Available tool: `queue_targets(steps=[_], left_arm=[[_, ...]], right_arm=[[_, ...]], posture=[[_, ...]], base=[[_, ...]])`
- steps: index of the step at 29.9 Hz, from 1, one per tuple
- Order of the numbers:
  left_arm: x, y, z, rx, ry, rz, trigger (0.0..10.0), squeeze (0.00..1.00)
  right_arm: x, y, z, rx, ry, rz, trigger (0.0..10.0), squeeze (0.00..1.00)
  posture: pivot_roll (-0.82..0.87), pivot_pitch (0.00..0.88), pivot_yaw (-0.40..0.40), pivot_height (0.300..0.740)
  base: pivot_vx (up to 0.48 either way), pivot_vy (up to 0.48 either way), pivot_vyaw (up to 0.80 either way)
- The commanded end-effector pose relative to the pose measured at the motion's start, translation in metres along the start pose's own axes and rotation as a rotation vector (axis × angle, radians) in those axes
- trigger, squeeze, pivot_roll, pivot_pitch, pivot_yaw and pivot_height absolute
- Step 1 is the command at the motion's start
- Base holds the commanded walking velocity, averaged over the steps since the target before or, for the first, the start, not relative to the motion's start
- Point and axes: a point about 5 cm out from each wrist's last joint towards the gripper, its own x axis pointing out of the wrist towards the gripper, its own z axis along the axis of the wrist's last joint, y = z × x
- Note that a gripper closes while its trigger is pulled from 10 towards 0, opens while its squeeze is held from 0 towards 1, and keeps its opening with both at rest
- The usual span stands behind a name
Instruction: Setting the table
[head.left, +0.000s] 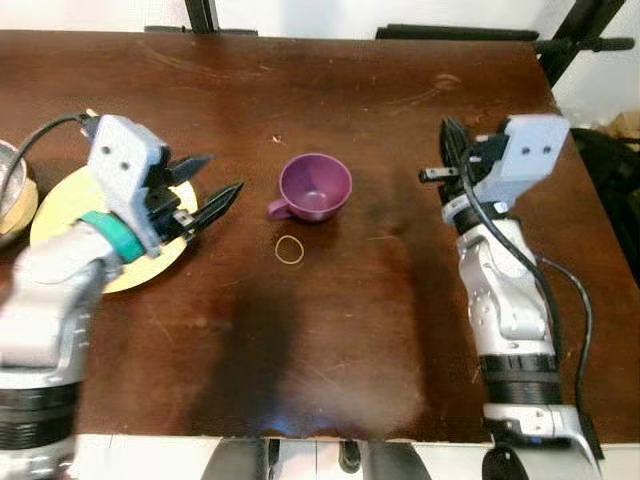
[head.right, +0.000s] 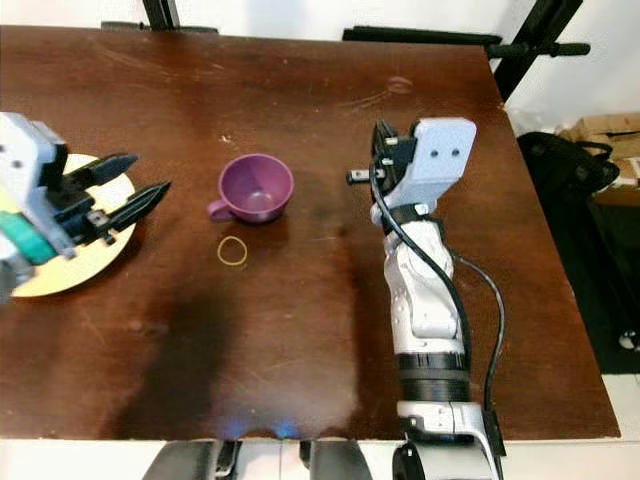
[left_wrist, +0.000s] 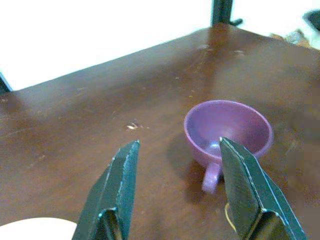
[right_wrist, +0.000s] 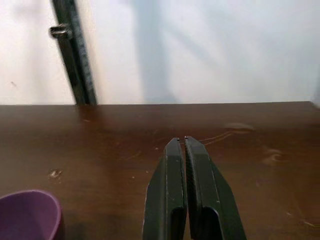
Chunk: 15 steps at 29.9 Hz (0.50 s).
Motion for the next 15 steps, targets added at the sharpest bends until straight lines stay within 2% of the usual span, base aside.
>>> queue_targets(steps=[1, 2, 3, 4, 5, 7, 10, 15], left_arm=[[0.0, 0.002, -0.002, 0.02, 0.01, 0.028, 10.0, 0.0], [0.007, 0.0, -0.004, 0.02, -0.003, 0.081, 10.0, 0.0], [0.007, 0.0, -0.004, 0.02, -0.003, 0.081, 10.0, 0.0], [0.016, -0.002, -0.001, -0.005, -0.024, 0.122, 10.0, 0.0], [0.016, -0.002, -0.001, -0.005, -0.024, 0.122, 10.0, 0.0], [0.027, -0.006, 0.006, -0.03, -0.057, 0.148, 10.0, 0.0], [0.029, -0.007, 0.009, -0.037, -0.065, 0.146, 10.0, 0.0], [0.032, -0.009, 0.012, -0.037, -0.074, 0.164, 10.0, 0.0]], right_arm=[[-0.004, -0.005, -0.003, 0.0, 0.012, -0.028, 10.0, 0.0], [-0.005, -0.007, -0.003, 0.004, 0.011, -0.048, 10.0, 0.0], [-0.005, -0.007, -0.003, 0.004, 0.011, -0.048, 10.0, 0.0], [-0.006, -0.011, -0.003, 0.004, 0.011, -0.068, 10.0, 0.0], [-0.006, -0.011, -0.003, 0.004, 0.011, -0.068, 10.0, 0.0], [-0.006, -0.015, -0.003, 0.001, 0.011, -0.09, 10.0, 0.0], [-0.006, -0.017, -0.003, -0.001, 0.011, -0.093, 10.0, 0.0], [-0.007, -0.019, -0.002, -0.008, 0.01, -0.104, 10.0, 0.0]], posture=[[0.11, 0.06, 0.044, 0.74], [0.09, 0.049, 0.042, 0.74], [0.09, 0.049, 0.042, 0.74], [0.07, 0.035, 0.038, 0.74], [0.07, 0.035, 0.038, 0.74], [0.07, 0.029, 0.037, 0.74], [0.07, 0.029, 0.037, 0.74], [0.06, 0.021, 0.036, 0.74]], base=[[0.0, 0.0, 0.0], [0.0, 0.0, 0.0], [0.0, 0.0, 0.0], [0.0, 0.0, 0.0], [0.0, 0.0, 0.0], [0.0, 0.0, 0.0], [0.0, 0.0, 0.0], [-0.269, 0.0, 0.0]])
